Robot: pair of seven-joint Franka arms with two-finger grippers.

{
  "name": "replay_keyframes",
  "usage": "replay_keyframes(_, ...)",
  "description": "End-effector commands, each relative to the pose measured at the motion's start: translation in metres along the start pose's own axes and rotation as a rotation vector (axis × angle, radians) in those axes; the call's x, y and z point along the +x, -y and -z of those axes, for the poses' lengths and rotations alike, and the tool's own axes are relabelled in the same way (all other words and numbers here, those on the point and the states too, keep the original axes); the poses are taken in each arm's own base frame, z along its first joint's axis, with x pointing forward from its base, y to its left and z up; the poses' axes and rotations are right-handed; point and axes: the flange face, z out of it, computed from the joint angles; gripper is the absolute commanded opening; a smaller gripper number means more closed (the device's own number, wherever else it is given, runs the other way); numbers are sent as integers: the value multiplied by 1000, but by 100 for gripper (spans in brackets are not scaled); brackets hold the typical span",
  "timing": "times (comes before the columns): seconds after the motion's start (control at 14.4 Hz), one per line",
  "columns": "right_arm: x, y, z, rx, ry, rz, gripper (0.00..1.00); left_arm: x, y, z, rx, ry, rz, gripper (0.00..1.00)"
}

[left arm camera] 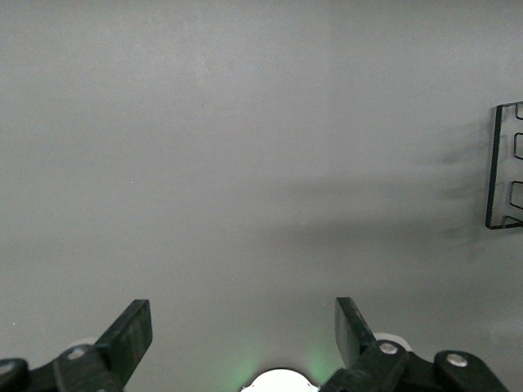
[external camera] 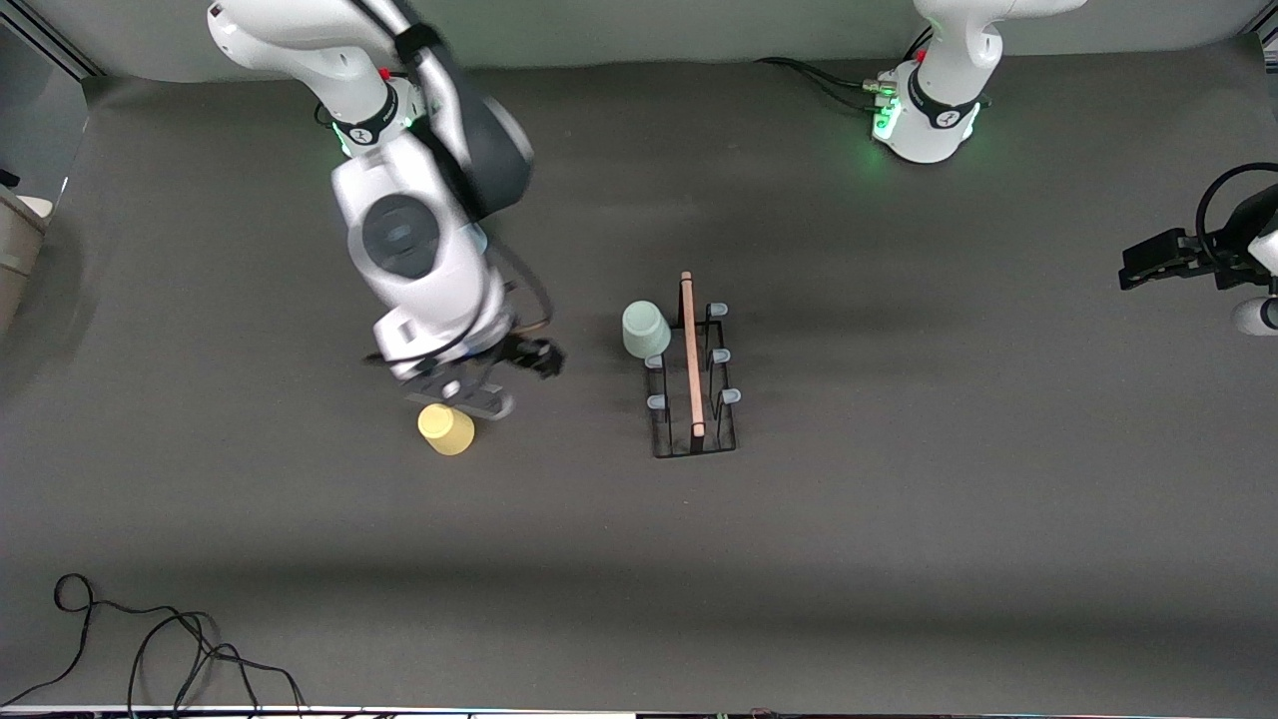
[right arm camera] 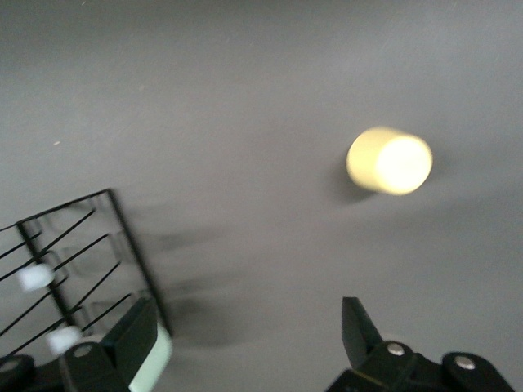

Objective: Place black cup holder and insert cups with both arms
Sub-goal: 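Open the right gripper and move it toward the yellow cup, then grasp the yellow cup with the right gripper and lift it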

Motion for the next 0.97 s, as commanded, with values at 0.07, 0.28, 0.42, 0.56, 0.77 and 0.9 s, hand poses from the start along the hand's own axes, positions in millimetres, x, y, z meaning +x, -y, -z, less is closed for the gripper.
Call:
replay_keyframes(0.07,48,-59,-22,-4,33,130,100,-3,-7,-1,6,-4,4,100)
replay_keyframes(0.28,69,-95,-53,-10,46,173,100,-2,-6,-2,7,-4,6,100)
replay_keyframes(0.42,69,-105,-79,-6,32,210,100,-1,-6,-3,7,-4,6,100)
replay_keyframes(0.56,66,-112,-112,2,5,205,100,3,-6,-6,7,-10,5,100)
replay_keyframes(0.77,61,-111,-160,32,-20,185,100,2,-5,-7,7,-5,7,100)
replay_keyframes(0.9,57,-112,-185,29,-31,212,100,3,-5,-13,9,1,7,100)
